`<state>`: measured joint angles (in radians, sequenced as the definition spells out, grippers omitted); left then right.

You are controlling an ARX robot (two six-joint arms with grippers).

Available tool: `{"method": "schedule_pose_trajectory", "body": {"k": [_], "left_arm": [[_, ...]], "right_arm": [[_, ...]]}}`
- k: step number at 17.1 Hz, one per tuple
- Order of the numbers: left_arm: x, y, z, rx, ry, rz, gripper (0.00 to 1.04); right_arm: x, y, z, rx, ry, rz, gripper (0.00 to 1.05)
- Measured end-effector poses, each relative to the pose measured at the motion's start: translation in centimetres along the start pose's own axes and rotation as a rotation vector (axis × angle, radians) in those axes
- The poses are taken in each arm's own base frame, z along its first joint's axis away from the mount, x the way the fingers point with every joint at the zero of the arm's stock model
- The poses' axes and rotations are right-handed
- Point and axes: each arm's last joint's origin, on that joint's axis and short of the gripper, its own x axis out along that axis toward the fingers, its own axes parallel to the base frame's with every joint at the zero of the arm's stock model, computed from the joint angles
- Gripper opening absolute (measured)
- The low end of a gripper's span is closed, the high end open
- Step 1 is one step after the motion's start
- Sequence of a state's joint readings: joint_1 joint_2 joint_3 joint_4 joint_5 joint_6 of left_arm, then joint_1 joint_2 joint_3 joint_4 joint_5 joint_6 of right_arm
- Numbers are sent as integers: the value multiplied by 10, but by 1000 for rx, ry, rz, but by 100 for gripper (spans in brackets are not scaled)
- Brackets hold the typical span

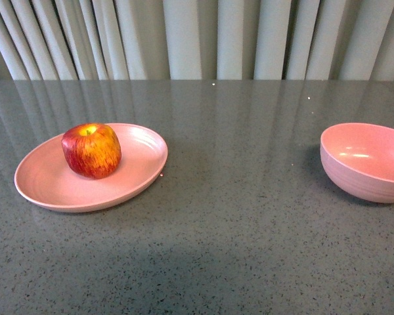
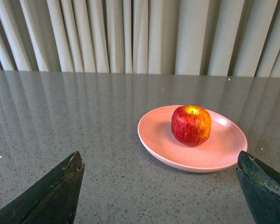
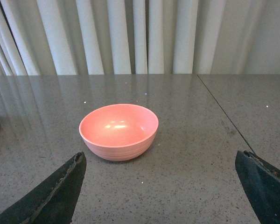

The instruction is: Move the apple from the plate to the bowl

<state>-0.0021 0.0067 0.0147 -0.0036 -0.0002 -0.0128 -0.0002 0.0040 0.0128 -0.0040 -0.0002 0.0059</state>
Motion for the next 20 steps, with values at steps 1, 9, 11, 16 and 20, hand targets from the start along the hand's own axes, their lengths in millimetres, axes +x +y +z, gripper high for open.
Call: {"method": "schedule_pose_trajectory", "body": {"k": [1, 9, 11, 16, 20], "left_arm": [[0, 0, 0, 0, 0, 0, 98], [0, 0, 0, 0, 0, 0, 98], [0, 0, 0, 0, 0, 0, 98], [0, 0, 0, 0, 0, 0, 98], [0, 0, 0, 0, 0, 0, 98]], "right_arm": [[0, 0, 0, 0, 0, 0, 98], [0, 0, 0, 0, 0, 0, 98], [0, 0, 0, 0, 0, 0, 98], [0, 0, 0, 0, 0, 0, 98], [0, 0, 0, 0, 0, 0, 98]]}}
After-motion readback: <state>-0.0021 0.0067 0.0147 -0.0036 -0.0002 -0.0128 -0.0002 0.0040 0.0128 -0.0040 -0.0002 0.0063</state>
